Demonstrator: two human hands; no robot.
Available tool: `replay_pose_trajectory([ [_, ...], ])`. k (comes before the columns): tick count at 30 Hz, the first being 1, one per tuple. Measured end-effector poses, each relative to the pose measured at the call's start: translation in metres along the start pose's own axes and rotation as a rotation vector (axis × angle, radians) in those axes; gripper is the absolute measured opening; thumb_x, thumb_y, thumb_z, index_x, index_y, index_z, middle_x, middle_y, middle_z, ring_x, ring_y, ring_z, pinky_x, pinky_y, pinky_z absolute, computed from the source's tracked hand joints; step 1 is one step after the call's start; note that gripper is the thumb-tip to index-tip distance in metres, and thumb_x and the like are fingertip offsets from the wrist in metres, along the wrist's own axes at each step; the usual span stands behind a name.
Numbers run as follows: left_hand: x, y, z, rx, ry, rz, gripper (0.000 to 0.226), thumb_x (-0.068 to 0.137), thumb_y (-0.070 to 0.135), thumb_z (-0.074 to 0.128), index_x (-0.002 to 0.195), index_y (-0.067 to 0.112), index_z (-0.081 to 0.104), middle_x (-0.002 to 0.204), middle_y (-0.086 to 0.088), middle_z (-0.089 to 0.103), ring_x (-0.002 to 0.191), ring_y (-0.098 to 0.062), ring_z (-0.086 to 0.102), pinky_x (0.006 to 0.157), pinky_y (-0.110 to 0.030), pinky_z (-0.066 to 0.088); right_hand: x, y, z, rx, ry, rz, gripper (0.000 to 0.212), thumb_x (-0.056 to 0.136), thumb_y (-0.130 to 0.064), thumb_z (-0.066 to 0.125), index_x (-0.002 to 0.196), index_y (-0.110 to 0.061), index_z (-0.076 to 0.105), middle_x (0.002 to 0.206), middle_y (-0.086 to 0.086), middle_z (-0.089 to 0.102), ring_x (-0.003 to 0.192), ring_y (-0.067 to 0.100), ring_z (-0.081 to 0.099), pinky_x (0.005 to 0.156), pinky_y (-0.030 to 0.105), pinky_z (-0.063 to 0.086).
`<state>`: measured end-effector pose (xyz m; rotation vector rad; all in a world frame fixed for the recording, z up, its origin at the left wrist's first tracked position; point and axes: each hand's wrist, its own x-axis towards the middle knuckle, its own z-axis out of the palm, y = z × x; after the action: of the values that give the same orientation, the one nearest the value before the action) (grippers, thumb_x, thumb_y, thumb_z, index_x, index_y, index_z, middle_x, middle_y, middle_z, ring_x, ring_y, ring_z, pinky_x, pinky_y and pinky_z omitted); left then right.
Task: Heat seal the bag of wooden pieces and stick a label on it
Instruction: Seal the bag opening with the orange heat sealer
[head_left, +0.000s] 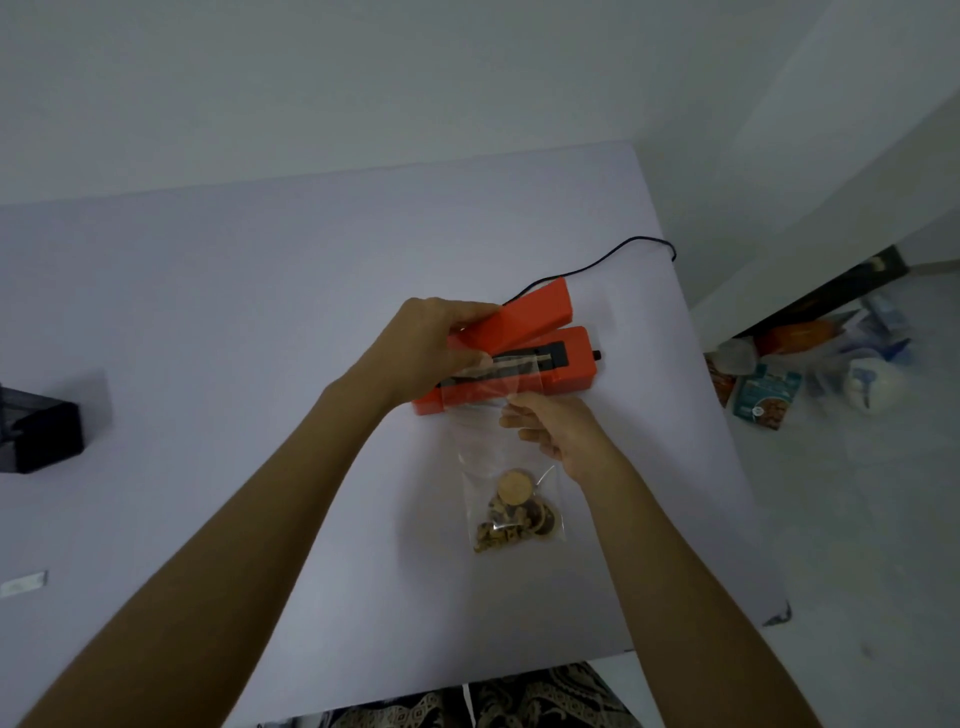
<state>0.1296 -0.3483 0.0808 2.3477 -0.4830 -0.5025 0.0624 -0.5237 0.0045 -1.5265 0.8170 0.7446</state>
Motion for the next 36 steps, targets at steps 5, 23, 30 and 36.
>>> replay_pose_trajectory([
  [5, 0.004, 0.003, 0.008, 0.034, -0.012, -0.02, 0.059, 0.082, 0.018, 0.072, 0.137, 0.022, 0.05, 0.133, -0.003, 0.059, 0.119, -0.02, 0.056, 0.097, -0.024, 0.038, 0.001, -0.003, 0.0, -0.007, -0.002, 0.013, 0.018, 0.087, -0.031, 0.063, 0.099, -0.019, 0.07, 0.081, -0.009, 0.076, 0.081, 0.012, 0.063, 0.07, 0.03, 0.039],
  [23, 0.03, 0.007, 0.042, 0.367, -0.099, -0.002, 0.048, 0.09, 0.026, 0.06, 0.136, 0.02, 0.051, 0.118, -0.009, 0.065, 0.109, -0.026, 0.056, 0.087, -0.033, 0.042, 0.005, -0.002, 0.004, 0.068, 0.019, -0.021, 0.024, 0.087, -0.026, 0.065, 0.106, -0.012, 0.068, 0.091, -0.004, 0.074, 0.068, 0.004, 0.066, 0.068, 0.024, 0.043],
  [30, 0.04, 0.001, 0.048, 0.433, -0.138, 0.019, 0.047, 0.09, 0.031, 0.061, 0.135, 0.021, 0.052, 0.119, -0.008, 0.064, 0.112, -0.026, 0.055, 0.087, -0.034, 0.042, 0.008, 0.001, 0.003, 0.142, -0.008, -0.09, 0.005, 0.087, -0.017, 0.064, 0.091, -0.017, 0.066, 0.08, -0.005, 0.072, 0.061, 0.003, 0.069, 0.059, 0.02, 0.045],
  [36, 0.042, -0.013, 0.049, 0.383, -0.133, 0.025, 0.052, 0.088, 0.034, 0.063, 0.138, 0.027, 0.049, 0.124, -0.006, 0.063, 0.114, -0.026, 0.054, 0.09, -0.033, 0.041, 0.012, 0.006, -0.002, 0.102, -0.019, -0.073, 0.02, 0.084, -0.024, 0.069, 0.1, -0.013, 0.068, 0.088, 0.0, 0.074, 0.058, 0.002, 0.066, 0.047, 0.011, 0.042],
])
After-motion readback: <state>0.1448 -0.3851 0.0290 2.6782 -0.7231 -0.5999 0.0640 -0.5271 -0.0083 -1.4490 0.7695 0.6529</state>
